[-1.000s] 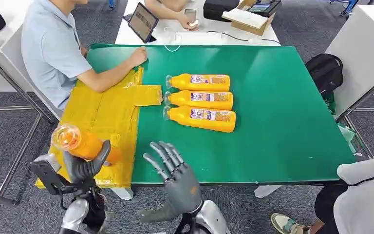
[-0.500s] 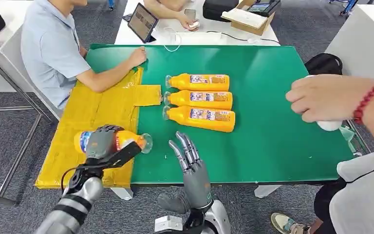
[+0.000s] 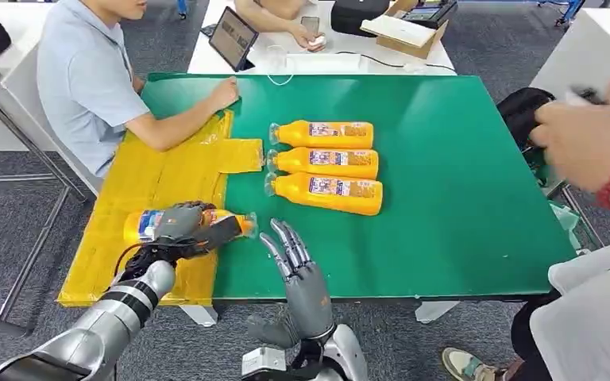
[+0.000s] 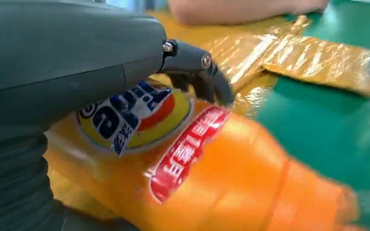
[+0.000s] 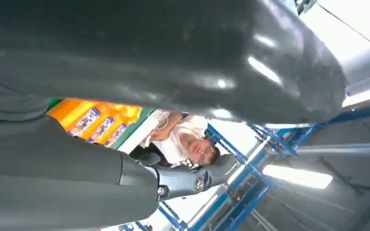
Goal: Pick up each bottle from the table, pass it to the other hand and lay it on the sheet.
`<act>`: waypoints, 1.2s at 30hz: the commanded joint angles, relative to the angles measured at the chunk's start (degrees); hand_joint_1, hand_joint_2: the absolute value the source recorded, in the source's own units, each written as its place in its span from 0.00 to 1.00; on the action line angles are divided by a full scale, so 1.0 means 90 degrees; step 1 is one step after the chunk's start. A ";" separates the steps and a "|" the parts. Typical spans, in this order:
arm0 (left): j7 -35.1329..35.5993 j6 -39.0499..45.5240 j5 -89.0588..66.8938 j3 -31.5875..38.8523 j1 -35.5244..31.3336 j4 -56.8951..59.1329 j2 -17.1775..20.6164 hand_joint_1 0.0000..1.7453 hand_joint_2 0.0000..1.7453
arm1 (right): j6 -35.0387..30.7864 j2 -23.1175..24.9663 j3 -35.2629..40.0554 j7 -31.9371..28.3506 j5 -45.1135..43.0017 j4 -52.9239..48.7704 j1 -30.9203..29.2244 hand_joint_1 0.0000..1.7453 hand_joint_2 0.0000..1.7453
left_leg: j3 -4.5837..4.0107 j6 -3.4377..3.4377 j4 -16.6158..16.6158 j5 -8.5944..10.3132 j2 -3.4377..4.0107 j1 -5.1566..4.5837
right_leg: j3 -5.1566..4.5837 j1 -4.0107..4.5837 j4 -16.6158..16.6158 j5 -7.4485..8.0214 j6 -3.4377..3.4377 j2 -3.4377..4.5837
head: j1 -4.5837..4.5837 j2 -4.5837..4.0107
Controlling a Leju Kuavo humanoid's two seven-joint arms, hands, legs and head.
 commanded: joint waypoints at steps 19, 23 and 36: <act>-0.3657 0.1484 0.6074 0.1055 0.3894 -0.7645 -0.0679 0.00 1.00 | -0.0022 -0.0615 -0.3530 0.1534 0.3551 0.2705 -0.1894 0.00 1.00 | -0.0032 0.0004 0.0006 0.0003 -0.0013 -0.0015 | -0.0022 -0.0013 -0.0002 -0.0007 0.0013 -0.0007 | 0.0002 0.0000; -0.3657 0.1275 0.6322 0.0692 0.4239 -0.7771 -0.0668 0.00 1.00 | -0.0022 -0.1011 -0.3486 0.1959 0.3651 0.3444 -0.2259 0.00 1.00 | -0.0026 0.0003 0.0005 0.0004 -0.0033 -0.0020 | -0.0014 -0.0019 -0.0006 -0.0011 0.0012 -0.0025 | 0.0002 0.0000; -0.3422 0.1663 0.6024 0.0040 0.3955 -0.7128 -0.0517 0.00 1.00 | 0.0313 -0.1330 -0.3242 0.2733 0.3486 0.5431 -0.3196 0.00 1.00 | -0.0027 0.0002 0.0004 0.0006 -0.0034 -0.0022 | -0.0018 -0.0019 -0.0004 -0.0010 0.0010 -0.0023 | 0.0000 0.0000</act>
